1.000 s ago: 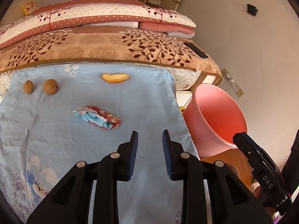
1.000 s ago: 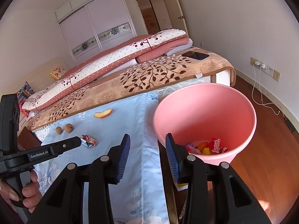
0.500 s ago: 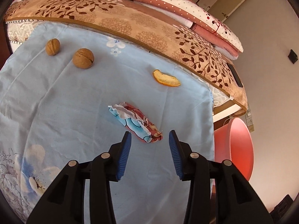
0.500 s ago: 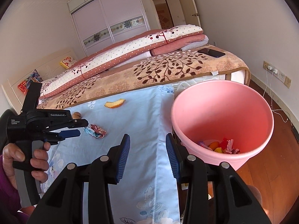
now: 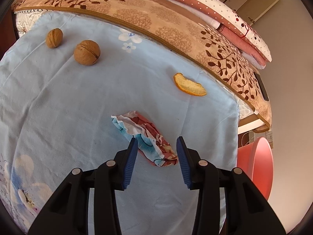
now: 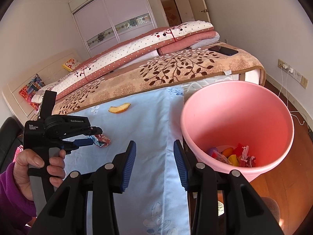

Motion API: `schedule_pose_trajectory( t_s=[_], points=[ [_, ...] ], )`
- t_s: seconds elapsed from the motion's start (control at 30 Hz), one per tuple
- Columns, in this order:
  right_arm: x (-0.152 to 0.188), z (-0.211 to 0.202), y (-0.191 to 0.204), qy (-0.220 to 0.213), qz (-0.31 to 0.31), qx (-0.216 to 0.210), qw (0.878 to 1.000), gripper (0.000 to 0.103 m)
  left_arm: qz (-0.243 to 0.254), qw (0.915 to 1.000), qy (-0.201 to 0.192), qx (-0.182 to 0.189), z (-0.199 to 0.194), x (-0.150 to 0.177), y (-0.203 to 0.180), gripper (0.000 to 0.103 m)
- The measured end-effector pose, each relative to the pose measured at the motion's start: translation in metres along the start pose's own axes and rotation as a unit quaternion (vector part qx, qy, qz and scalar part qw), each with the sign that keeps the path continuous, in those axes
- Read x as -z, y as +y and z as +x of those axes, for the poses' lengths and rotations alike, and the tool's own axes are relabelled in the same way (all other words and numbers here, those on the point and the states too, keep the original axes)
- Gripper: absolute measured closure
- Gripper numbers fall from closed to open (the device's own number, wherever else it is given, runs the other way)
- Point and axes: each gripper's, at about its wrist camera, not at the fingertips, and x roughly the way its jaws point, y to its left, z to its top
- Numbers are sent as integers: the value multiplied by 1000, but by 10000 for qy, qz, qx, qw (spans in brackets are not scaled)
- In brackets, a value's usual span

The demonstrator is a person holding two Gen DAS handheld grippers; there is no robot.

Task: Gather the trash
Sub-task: 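Close left tool on striped wrapper while right tool moves to orange peel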

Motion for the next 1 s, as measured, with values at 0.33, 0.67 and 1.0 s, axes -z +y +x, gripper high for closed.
schedule_pose_trajectory(
  t_s=[0.33, 0.67, 1.0],
  points=[
    [-20, 26, 24, 153, -76, -271, 9995, 64, 163, 9997, -150, 72, -9, -8, 19, 98],
    [-47, 95, 65, 512, -294, -625, 9963, 64, 650, 9961, -586, 123, -38, -7, 42, 99],
    [-81, 189, 82, 990, -10, -605, 9932, 64, 741, 9936, -819, 253, -43, -10, 69, 98]
  ],
)
